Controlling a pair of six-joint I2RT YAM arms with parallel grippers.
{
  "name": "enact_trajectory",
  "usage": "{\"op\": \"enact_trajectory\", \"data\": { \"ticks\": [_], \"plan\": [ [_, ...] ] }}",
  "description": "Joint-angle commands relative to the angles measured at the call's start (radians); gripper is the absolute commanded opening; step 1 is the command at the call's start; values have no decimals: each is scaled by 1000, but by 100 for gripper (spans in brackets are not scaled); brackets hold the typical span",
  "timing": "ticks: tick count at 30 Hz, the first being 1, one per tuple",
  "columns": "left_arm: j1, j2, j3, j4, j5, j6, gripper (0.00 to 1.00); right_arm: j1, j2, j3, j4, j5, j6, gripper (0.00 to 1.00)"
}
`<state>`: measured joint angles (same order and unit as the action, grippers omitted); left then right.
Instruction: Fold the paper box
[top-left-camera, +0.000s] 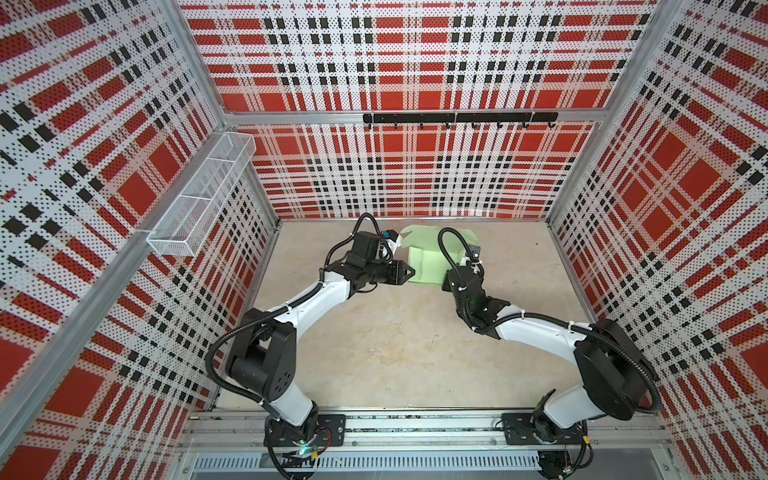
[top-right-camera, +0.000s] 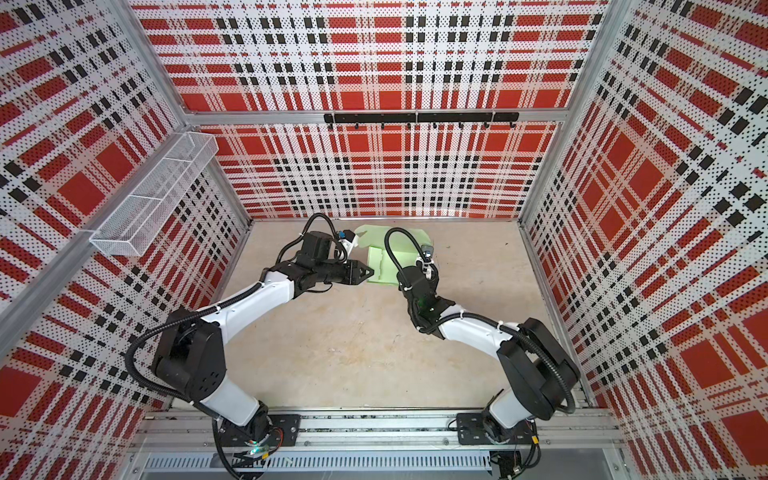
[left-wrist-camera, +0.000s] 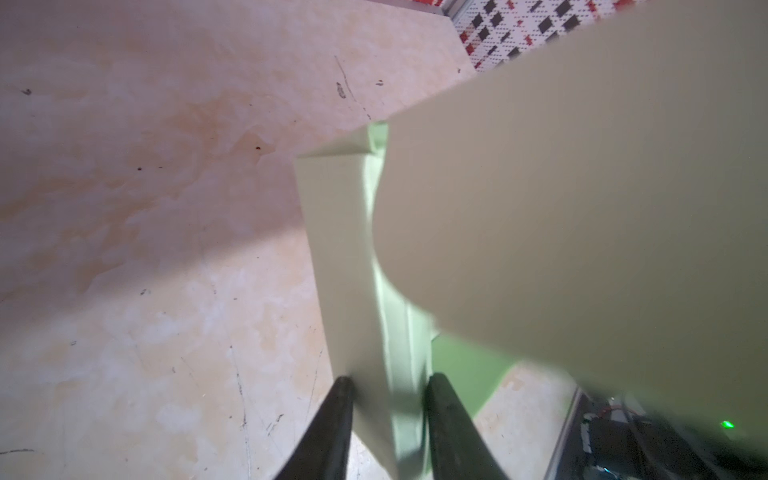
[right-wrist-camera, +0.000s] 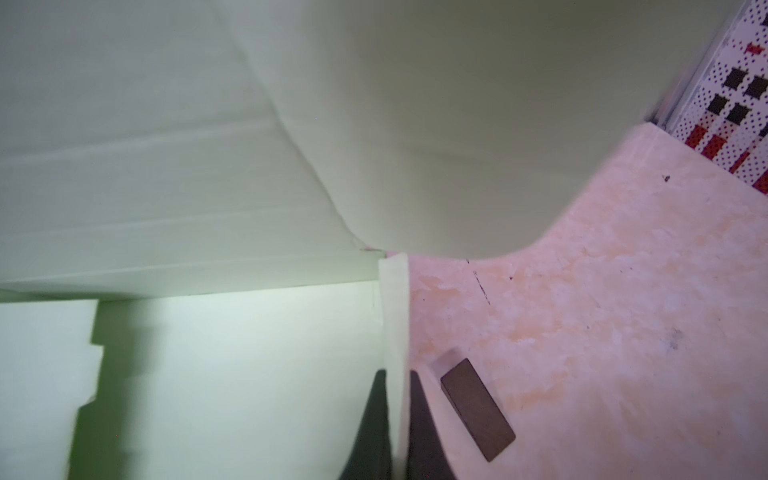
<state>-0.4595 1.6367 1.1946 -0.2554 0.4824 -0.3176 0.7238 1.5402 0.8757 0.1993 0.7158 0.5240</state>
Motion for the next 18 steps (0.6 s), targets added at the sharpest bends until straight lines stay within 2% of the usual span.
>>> {"op": "enact_trajectory", "data": {
  "ticks": [1,3,7,9,12,15,18],
  "plan": [
    [-31,49,48,-66,-149,13,33,22,23,44,-70,24,168,0],
    [-50,74,70,-100,-212,18,31,28,41,43,-83,27,212,0],
    [-97,122,112,-158,-323,31,17,37,77,47,-97,12,291,0],
    [-122,140,135,-182,-376,62,12,48,95,65,-118,18,305,0],
    [-153,163,157,-213,-458,69,0,71,118,89,-135,41,309,0],
    [-174,183,173,-234,-512,70,0,87,140,118,-167,57,318,0],
    [-180,199,175,-234,-515,53,1,95,157,127,-176,65,333,0]
  ]
}}
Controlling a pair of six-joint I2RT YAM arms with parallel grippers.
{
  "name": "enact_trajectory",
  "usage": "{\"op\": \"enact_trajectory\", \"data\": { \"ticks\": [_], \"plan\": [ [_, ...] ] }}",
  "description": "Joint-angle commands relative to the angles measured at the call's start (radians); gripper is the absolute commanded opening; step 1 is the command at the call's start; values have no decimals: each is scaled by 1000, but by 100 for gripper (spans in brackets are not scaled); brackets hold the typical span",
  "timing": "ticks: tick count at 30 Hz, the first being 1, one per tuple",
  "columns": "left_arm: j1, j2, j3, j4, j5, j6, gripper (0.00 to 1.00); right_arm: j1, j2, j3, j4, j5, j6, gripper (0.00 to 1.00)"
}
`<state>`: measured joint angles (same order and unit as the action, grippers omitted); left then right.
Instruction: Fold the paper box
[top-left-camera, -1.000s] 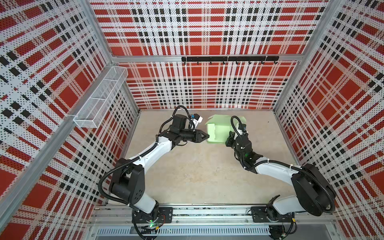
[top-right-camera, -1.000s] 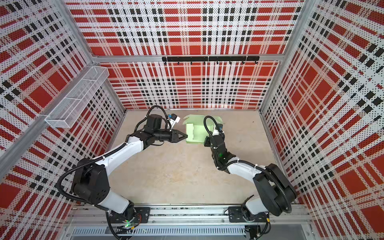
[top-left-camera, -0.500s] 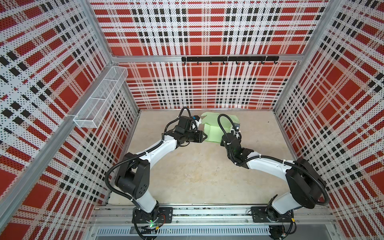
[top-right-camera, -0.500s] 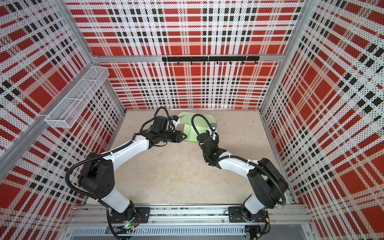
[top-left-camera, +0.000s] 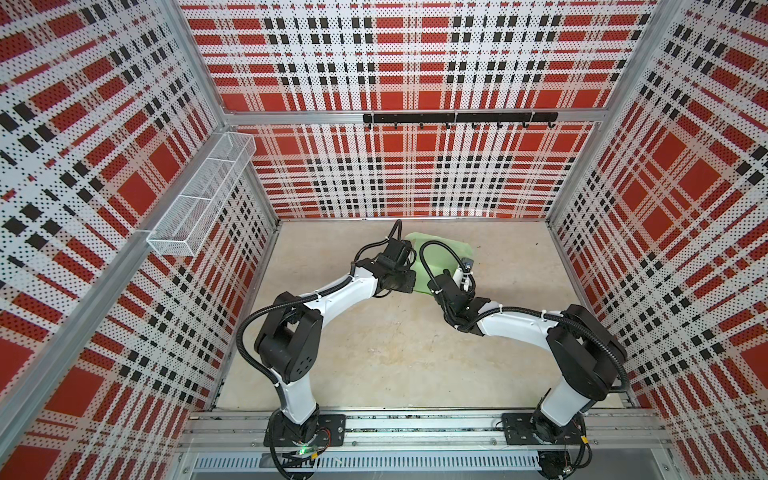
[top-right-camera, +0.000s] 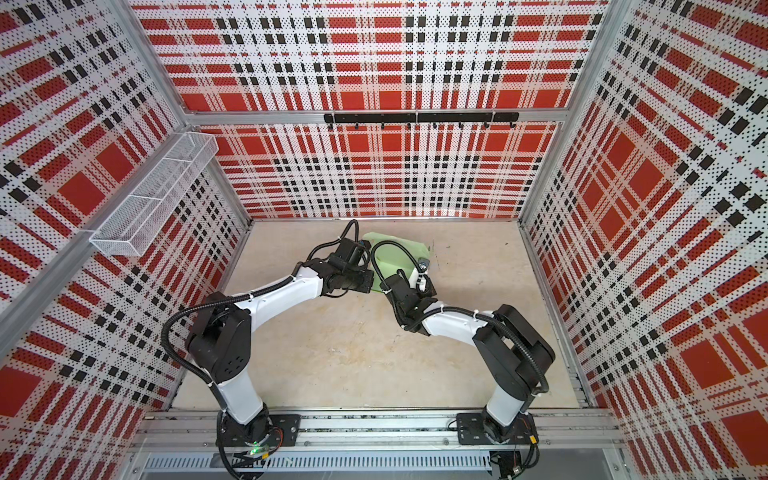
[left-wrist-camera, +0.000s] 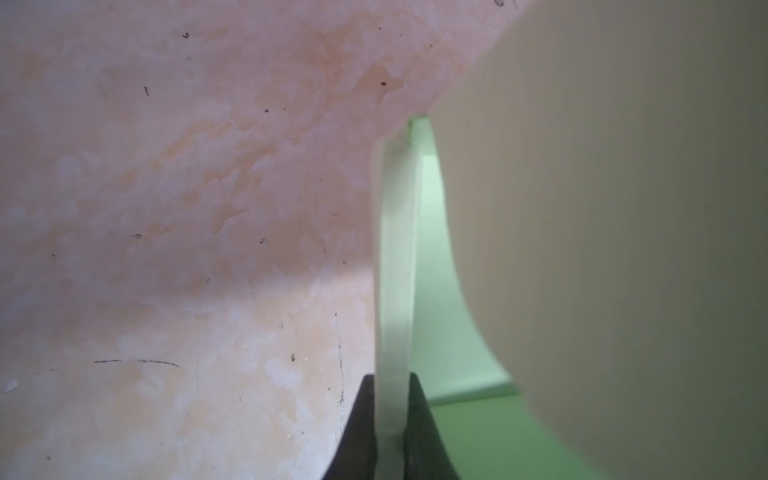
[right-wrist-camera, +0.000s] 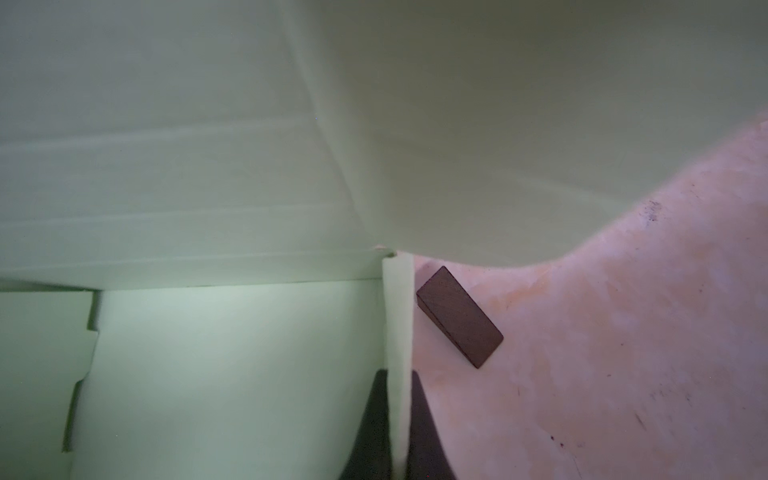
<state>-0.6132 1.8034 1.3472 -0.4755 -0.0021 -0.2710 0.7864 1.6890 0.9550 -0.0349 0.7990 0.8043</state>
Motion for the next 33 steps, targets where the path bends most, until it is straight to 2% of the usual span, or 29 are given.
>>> {"op": "enact_trajectory", "data": {
  "ticks": [1,2,5,13,16,20,26,28,30,33],
  "plan": [
    [-26,38,23,-14,-27,3,5,34,16,47,57,-18,60,0],
    [-28,45,23,-12,-23,2,11,34,21,47,55,-20,69,0],
    [-28,71,35,-17,-31,4,16,34,36,38,59,-22,96,0],
    [-27,140,46,-28,-84,10,20,34,79,36,68,-54,124,0],
    [-32,163,51,-34,-93,8,19,34,91,39,66,-59,131,0],
    [-47,183,59,-44,-128,12,0,34,104,40,64,-69,144,0],
    [-77,187,59,-48,-157,11,0,34,115,37,63,-77,156,0],
    [-82,181,62,-49,-155,15,16,34,113,32,64,-76,156,0],
    [-83,167,67,-54,-154,15,25,34,109,28,62,-74,156,0],
    [-81,129,62,-53,-148,21,34,33,103,20,61,-64,156,0]
  ]
}}
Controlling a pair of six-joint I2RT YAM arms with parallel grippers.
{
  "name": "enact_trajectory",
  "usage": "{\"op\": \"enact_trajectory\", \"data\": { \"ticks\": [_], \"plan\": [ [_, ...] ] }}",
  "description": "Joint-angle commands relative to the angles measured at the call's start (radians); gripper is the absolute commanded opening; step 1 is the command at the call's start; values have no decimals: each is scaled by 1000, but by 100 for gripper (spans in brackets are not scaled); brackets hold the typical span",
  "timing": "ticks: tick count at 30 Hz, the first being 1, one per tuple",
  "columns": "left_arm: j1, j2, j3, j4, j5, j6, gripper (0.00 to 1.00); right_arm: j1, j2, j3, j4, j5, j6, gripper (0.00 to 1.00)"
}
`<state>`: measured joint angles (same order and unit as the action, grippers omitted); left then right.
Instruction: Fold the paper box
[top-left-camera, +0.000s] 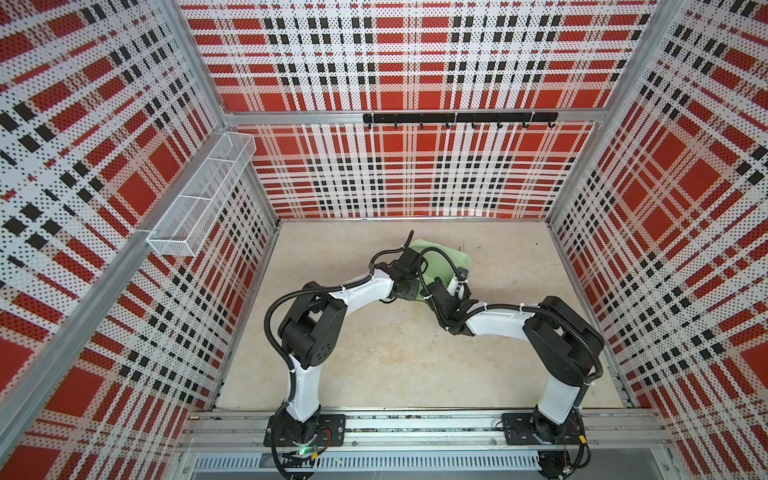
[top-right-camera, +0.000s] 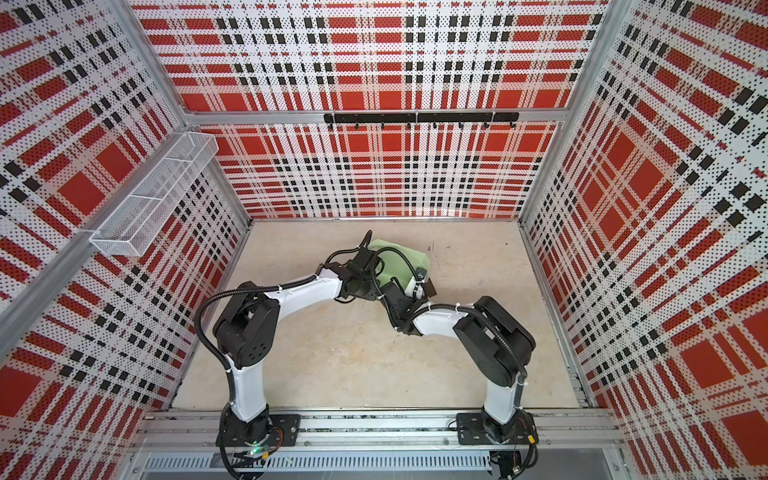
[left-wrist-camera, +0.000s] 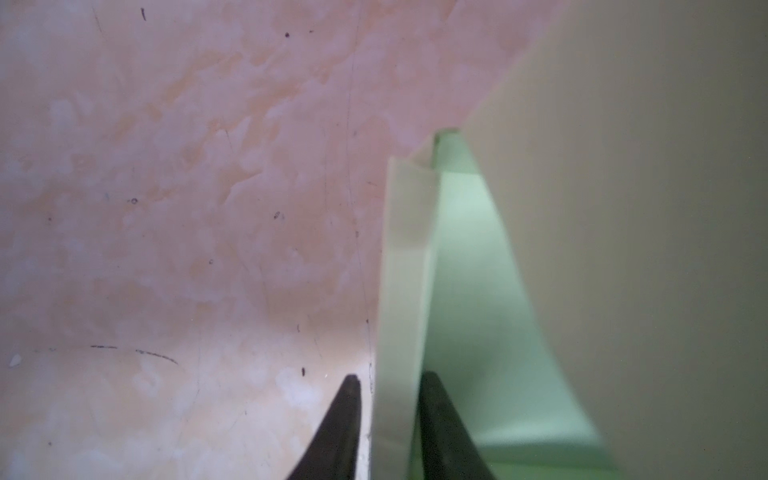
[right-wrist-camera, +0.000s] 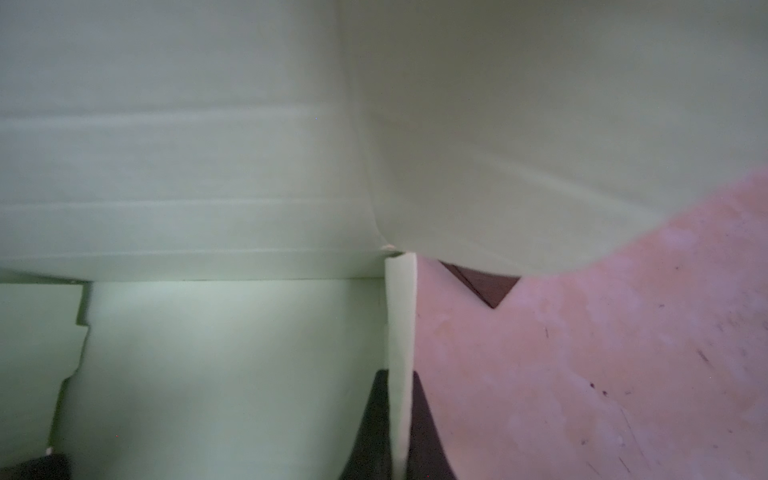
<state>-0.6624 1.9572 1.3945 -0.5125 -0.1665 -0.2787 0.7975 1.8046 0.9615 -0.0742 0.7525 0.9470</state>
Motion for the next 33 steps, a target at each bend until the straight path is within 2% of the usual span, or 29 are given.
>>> {"op": "enact_trajectory", "data": {
  "ticks": [1,7,11,18,21,28,33],
  "plan": [
    [-32,-41,11,-12,15,31,35,22,-16,11,100,-13,14,0],
    [-18,-149,-31,12,20,55,51,20,-27,-1,100,-12,22,0],
    [-17,-179,-33,22,40,78,54,19,-26,-3,102,-12,23,0],
    [-2,-135,4,8,10,91,57,20,-19,2,100,-22,22,0],
    [11,-142,6,0,30,85,57,19,-22,-1,100,-24,21,0],
    [16,-210,9,1,264,125,62,18,-12,-1,106,-27,16,0],
    [39,-246,11,-18,321,148,65,16,-7,1,108,-31,13,0]
  ]
}}
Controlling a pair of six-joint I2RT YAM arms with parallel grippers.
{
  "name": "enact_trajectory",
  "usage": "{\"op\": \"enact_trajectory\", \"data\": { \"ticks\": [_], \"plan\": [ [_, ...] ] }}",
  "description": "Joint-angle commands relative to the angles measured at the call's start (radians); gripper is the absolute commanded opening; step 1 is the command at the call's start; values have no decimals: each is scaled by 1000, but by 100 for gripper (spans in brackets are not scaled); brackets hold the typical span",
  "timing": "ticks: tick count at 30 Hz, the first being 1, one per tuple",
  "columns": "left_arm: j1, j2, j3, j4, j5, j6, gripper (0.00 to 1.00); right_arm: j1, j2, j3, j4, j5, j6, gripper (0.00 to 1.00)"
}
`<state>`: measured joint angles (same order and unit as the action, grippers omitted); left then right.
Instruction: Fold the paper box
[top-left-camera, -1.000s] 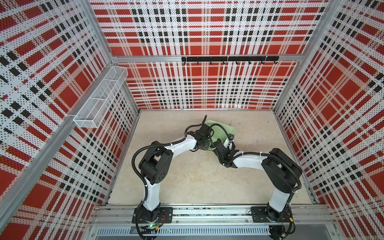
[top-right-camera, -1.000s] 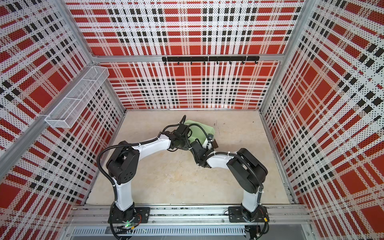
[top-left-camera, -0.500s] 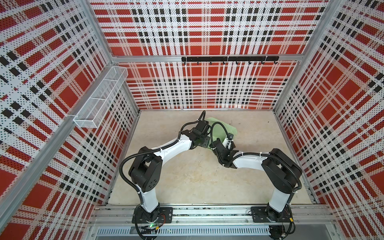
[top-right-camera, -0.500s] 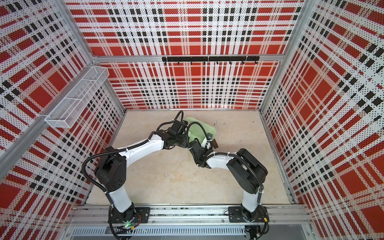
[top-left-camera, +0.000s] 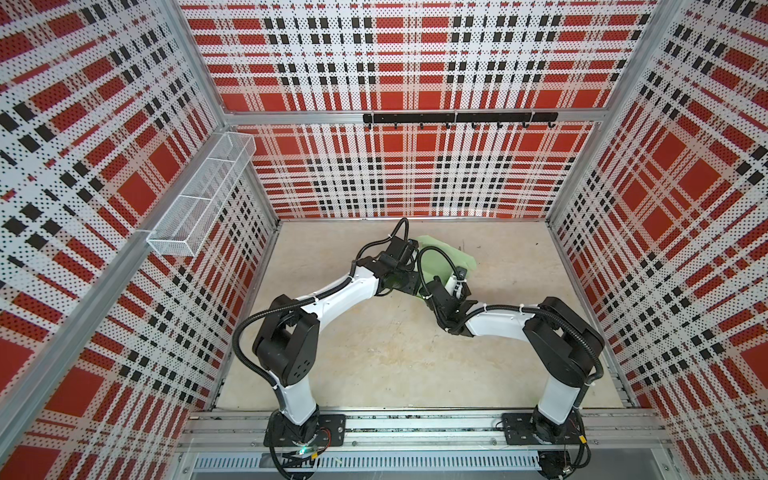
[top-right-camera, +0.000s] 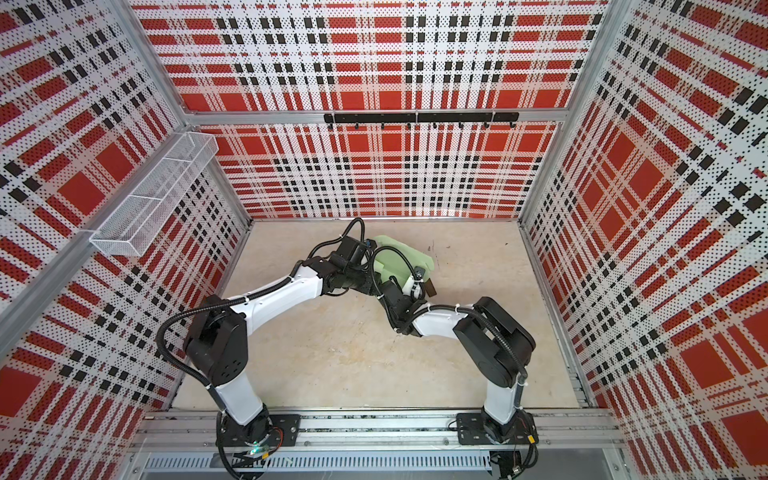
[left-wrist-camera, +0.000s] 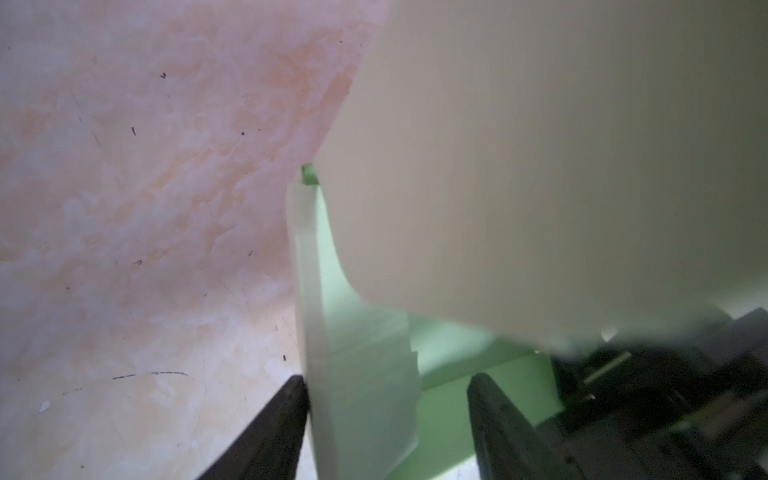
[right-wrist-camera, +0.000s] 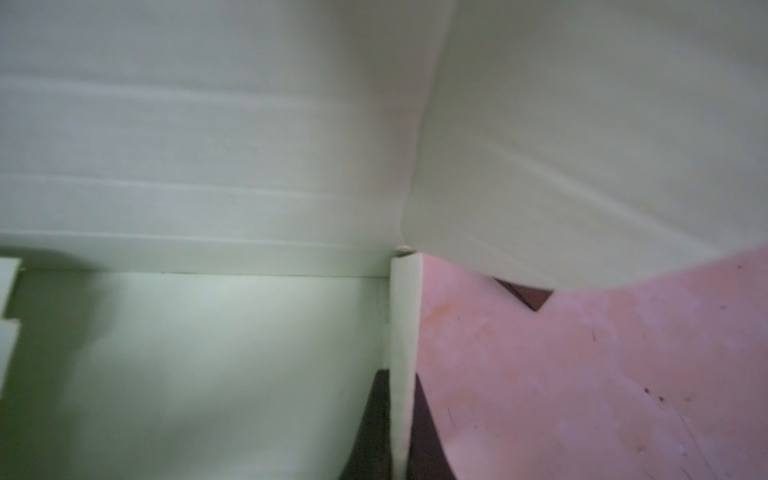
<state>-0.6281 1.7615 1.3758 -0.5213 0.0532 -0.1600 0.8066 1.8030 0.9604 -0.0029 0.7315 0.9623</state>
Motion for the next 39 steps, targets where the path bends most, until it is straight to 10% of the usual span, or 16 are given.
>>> {"op": "enact_trajectory", "data": {
  "ticks": [1,30,39],
  "plan": [
    [15,-55,28,-10,101,27,65,6,-7,3,36,-9,-2,0],
    [68,158,105,-3,-23,6,34,5,-1,8,58,-28,-3,0],
    [28,185,100,-14,-130,10,5,6,7,17,50,-31,-3,0]
  ]
}}
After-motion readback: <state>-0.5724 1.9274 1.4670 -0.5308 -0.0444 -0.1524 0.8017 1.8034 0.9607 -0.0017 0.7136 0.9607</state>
